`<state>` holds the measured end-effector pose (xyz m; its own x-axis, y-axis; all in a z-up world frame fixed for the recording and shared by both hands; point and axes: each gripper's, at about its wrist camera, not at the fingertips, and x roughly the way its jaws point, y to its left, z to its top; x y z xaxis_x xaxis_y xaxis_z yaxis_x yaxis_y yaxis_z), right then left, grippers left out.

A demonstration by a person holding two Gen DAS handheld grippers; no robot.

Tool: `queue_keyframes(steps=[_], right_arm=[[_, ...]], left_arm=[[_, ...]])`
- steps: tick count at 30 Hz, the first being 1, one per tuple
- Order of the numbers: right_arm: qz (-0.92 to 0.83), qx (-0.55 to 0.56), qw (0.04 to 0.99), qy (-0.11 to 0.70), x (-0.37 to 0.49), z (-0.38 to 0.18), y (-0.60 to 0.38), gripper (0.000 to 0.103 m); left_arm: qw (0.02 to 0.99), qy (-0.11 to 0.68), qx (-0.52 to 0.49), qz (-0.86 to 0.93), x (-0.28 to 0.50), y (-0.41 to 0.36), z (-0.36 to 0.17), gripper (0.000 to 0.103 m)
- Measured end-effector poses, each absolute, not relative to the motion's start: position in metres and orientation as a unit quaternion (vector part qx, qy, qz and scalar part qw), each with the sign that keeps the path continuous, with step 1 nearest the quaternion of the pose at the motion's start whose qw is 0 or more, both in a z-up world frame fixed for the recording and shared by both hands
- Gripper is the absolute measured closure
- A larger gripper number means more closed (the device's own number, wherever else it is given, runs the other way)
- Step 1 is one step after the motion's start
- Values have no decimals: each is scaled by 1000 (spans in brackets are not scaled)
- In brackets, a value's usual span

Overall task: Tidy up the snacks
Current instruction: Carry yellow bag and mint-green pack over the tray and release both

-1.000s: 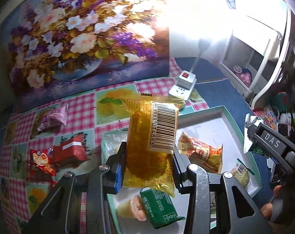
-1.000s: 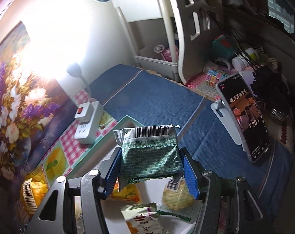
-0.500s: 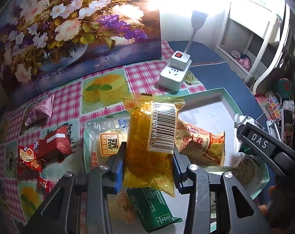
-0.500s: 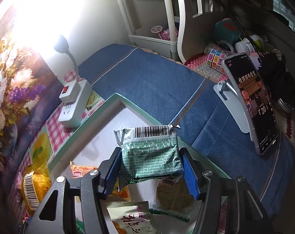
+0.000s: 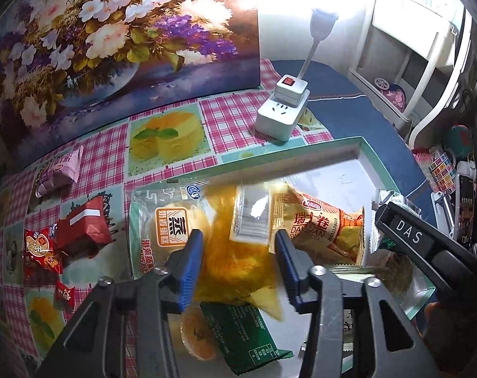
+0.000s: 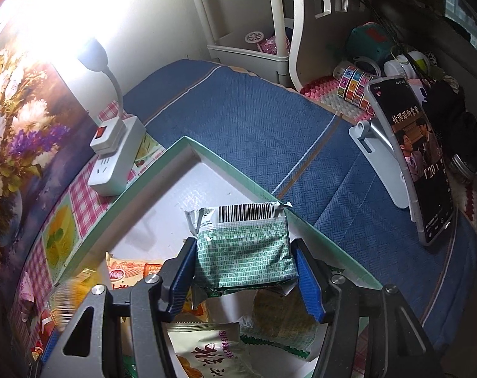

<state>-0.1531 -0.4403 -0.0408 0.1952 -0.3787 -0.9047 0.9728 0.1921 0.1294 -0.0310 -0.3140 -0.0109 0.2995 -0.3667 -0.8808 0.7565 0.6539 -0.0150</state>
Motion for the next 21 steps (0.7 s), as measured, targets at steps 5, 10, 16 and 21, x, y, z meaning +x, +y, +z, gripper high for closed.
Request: queue_keyframes(steps=[5, 10, 16, 21], right_arm=[[-503, 389, 668, 386, -153, -41, -441, 39], [-498, 388, 669, 391, -150, -42, -440, 39], [-497, 380, 673, 393, -149, -41, -440, 24], [-492, 377, 680, 392, -147, -39, -439, 19]], left_arm=[[781, 466, 205, -362, -31, -313, -6, 50], [784, 463, 200, -361, -29, -310, 1, 50], [790, 464, 190, -353, -24, -304, 7, 33], [794, 470, 180, -340, -18, -298, 7, 33]])
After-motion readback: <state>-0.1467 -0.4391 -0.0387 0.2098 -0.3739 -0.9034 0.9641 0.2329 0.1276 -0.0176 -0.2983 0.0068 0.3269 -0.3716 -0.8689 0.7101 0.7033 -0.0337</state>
